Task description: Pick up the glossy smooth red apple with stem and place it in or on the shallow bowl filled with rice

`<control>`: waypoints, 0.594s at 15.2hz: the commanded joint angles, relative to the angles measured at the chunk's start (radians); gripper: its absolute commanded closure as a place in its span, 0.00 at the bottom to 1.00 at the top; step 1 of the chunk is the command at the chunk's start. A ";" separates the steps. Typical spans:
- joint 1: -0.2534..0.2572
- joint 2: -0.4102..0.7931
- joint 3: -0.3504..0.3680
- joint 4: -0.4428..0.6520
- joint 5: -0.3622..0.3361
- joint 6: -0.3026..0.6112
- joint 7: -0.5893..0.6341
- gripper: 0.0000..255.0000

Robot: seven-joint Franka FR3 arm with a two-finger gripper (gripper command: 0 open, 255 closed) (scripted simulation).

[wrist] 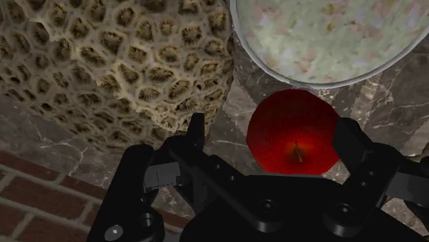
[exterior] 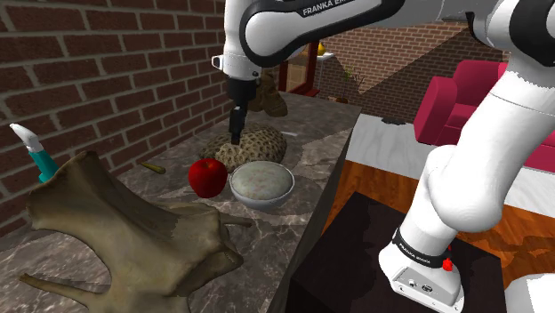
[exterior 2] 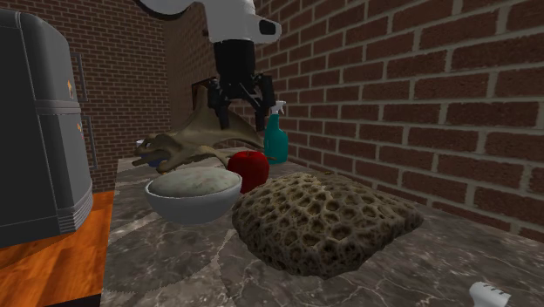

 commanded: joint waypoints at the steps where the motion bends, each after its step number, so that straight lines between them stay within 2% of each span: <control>1: 0.015 0.054 0.010 0.049 0.013 0.009 -0.040 0.00; 5: 0.048 0.155 0.041 0.148 0.034 0.020 -0.104 0.00; 9: 0.052 0.179 0.045 0.134 0.034 0.058 -0.109 0.00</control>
